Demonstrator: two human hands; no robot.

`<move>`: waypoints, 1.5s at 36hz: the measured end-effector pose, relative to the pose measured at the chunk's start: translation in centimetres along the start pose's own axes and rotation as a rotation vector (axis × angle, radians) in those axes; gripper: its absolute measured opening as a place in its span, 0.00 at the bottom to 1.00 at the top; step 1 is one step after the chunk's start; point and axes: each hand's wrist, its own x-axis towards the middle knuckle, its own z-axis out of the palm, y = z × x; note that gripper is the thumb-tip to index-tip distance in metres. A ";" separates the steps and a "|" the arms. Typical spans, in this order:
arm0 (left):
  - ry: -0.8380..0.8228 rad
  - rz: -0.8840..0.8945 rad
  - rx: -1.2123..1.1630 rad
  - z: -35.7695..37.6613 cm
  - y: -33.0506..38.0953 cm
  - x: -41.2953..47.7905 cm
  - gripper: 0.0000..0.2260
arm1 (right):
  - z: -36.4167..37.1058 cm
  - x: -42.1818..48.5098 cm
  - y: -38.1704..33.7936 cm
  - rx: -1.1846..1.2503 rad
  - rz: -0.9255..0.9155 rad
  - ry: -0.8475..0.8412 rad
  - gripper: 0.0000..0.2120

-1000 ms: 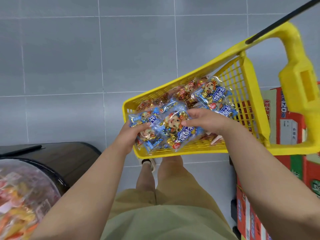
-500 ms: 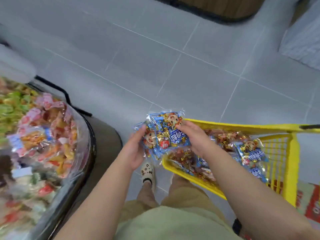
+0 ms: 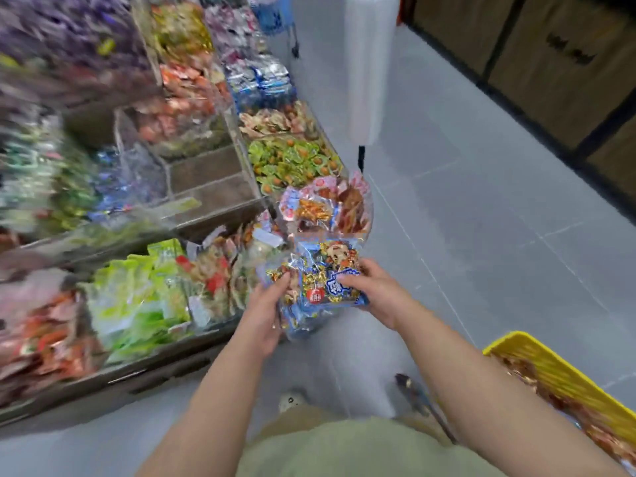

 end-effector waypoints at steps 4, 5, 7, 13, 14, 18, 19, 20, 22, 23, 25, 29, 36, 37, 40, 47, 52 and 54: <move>0.123 0.043 -0.021 -7.7 2.8 -0.7 0.10 | 7.2 2.1 0.3 -0.080 -0.005 -0.025 0.30; 0.159 0.062 -0.036 -9.3 3.4 -0.8 0.12 | 8.7 2.6 0.5 -0.097 -0.010 -0.025 0.42; 0.228 0.099 -0.070 -12.4 4.6 -1.3 0.11 | 11.1 3.5 0.7 -0.105 0.007 -0.050 0.55; 0.413 0.136 -0.183 -19.4 7.0 -2.3 0.03 | 16.0 6.8 0.0 0.002 0.087 -0.104 0.24; 0.432 0.144 -0.200 -20.1 7.3 -2.3 0.05 | 16.7 7.3 -0.4 0.017 0.091 -0.140 0.22; 0.516 0.154 -0.276 -22.0 8.8 -1.7 0.12 | 18.9 9.6 -2.1 0.063 0.091 -0.171 0.18; 0.538 0.159 -0.293 -22.3 9.2 -1.4 0.16 | 19.3 10.4 -2.5 0.096 0.090 -0.149 0.16; 0.552 0.167 -0.302 -22.5 9.7 -1.1 0.19 | 19.7 11.4 -3.0 0.123 0.086 -0.131 0.14; 0.574 0.191 -0.304 -22.7 10.6 -0.2 0.21 | 20.4 13.4 -3.9 0.165 0.077 -0.122 0.09; 0.588 0.200 -0.314 -22.8 11.1 0.3 0.21 | 20.8 14.3 -4.3 0.178 0.072 -0.129 0.06; 0.617 0.220 -0.337 -22.8 12.2 1.2 0.21 | 21.6 15.9 -5.1 0.193 0.084 -0.151 0.06; 0.674 0.262 -0.336 -22.9 14.2 3.0 0.19 | 22.9 19.0 -6.5 0.202 0.185 -0.173 0.15; 0.680 0.241 -0.333 -24.3 16.8 5.1 0.10 | 24.7 22.5 -7.9 0.333 0.331 -0.265 0.21; 0.687 0.245 -0.337 -24.6 17.2 5.3 0.11 | 25.1 22.7 -8.2 0.345 0.335 -0.275 0.18; 0.715 0.263 -0.377 -25.8 18.7 5.9 0.15 | 26.6 23.3 -9.1 0.243 0.324 -0.293 0.08; 0.681 0.328 -0.388 -29.5 23.4 7.8 0.21 | 32.0 25.4 -11.9 -0.062 0.138 -0.305 0.04; 0.662 0.341 -0.384 -33.6 27.3 9.5 0.25 | 37.1 28.2 -14.9 -0.413 -0.028 -0.219 0.09; 0.627 0.357 -0.384 -35.3 28.9 10.1 0.24 | 39.4 29.2 -16.2 -0.564 -0.130 -0.183 0.14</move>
